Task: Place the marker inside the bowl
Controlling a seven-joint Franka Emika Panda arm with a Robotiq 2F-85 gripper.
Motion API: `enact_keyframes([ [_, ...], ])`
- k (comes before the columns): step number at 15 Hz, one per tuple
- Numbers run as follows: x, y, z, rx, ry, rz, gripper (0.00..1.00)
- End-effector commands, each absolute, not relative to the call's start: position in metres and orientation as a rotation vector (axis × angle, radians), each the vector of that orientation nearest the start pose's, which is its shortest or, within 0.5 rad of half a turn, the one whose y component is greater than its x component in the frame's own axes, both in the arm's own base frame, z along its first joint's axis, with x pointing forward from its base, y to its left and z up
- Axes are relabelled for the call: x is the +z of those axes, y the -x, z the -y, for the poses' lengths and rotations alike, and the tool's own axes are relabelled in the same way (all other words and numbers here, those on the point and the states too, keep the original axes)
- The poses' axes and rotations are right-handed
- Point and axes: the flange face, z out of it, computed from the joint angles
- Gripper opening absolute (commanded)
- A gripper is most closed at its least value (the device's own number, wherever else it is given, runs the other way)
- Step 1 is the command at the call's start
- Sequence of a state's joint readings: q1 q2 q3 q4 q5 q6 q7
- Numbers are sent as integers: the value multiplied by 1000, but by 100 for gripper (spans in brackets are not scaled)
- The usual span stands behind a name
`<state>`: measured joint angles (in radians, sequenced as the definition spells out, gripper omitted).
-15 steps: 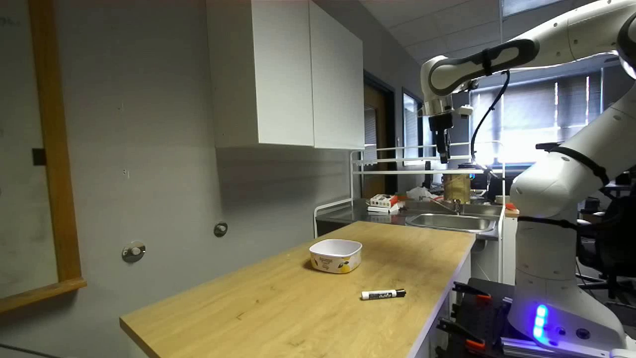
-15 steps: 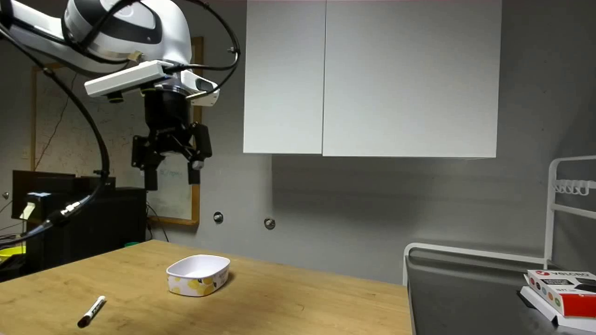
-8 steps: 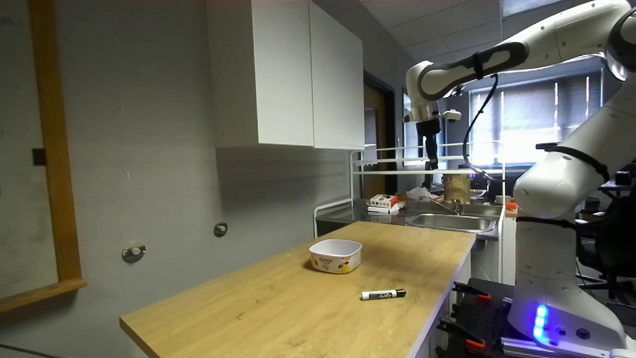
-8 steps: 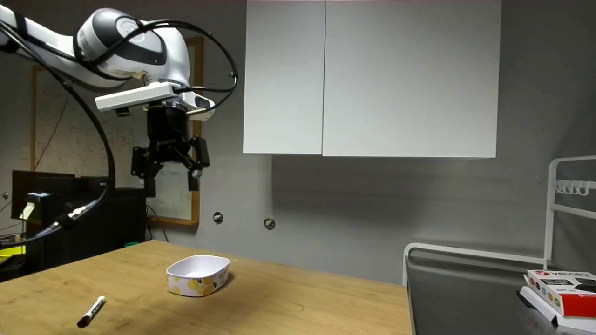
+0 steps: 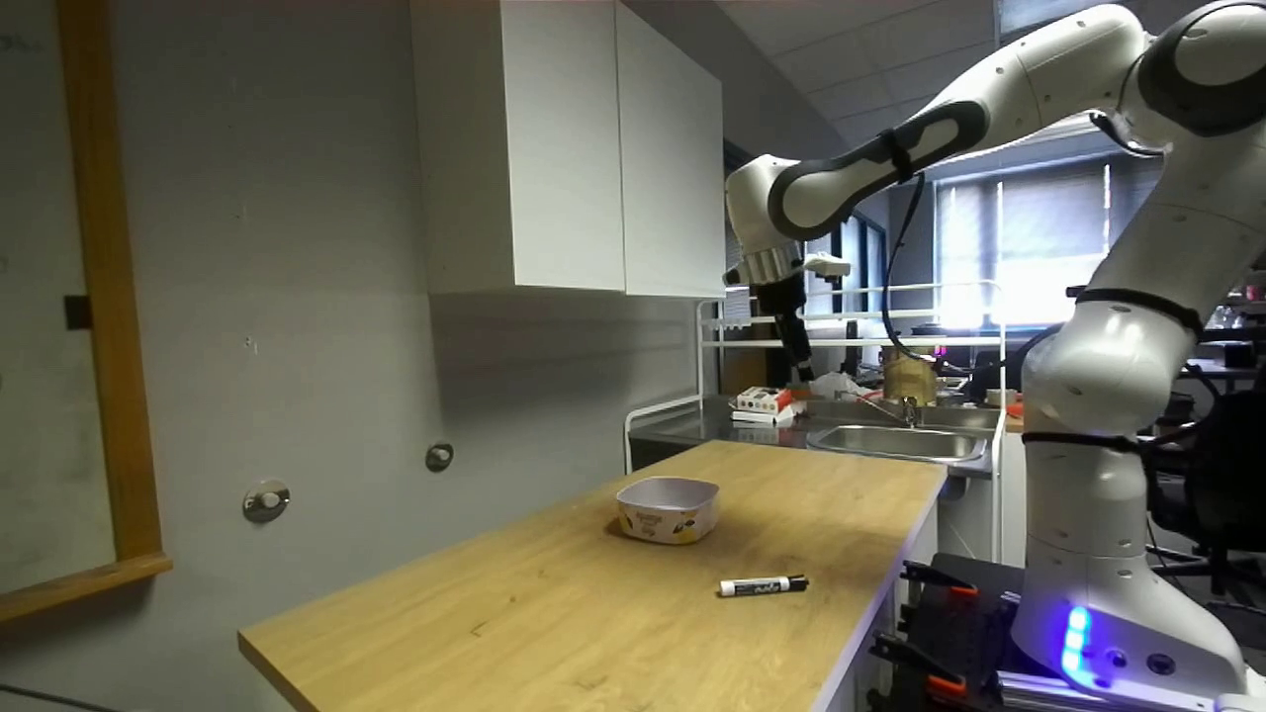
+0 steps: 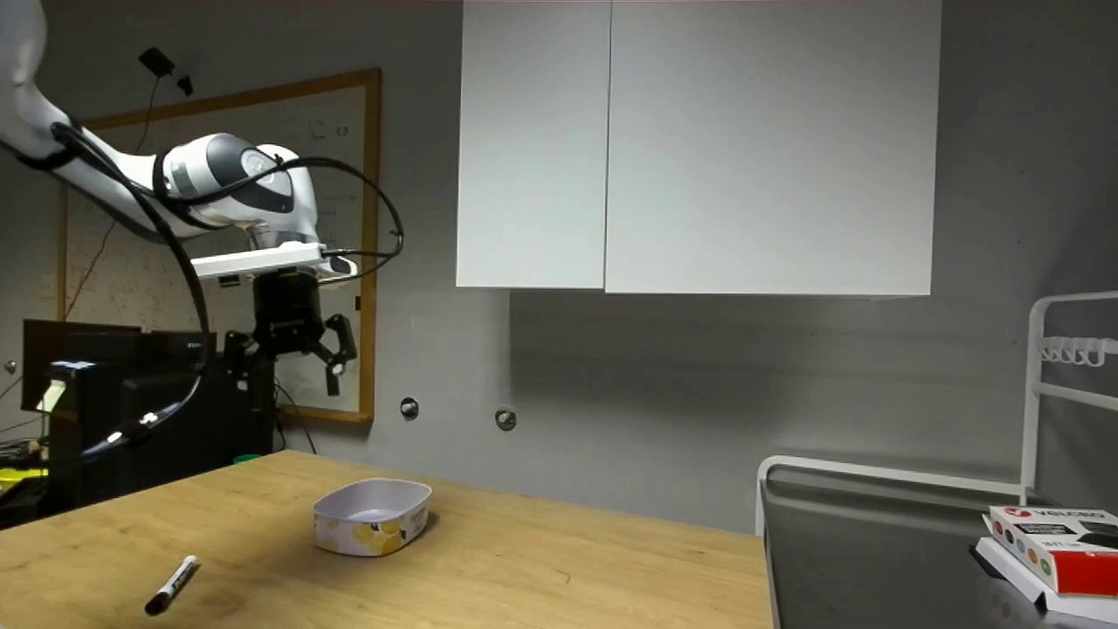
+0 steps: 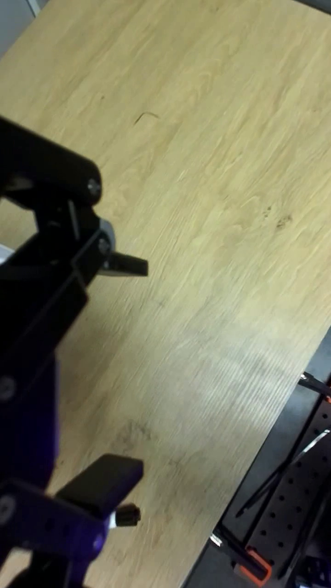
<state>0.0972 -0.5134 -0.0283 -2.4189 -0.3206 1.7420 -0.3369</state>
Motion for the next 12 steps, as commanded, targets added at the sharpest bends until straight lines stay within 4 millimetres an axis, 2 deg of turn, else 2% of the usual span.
enact_keyframes([
  [1,457,-403,-57,440,3238,1014,100],
  [4,441,-409,-103,458,3169,1165,100],
  [7,424,-414,-132,464,3066,1250,100],
  [9,405,-417,-140,515,3022,1272,100],
  [10,395,-418,-137,554,3040,1261,100],
  [11,389,-418,-134,584,3045,1251,100],
  [12,390,-417,-118,586,3116,1163,100],
])
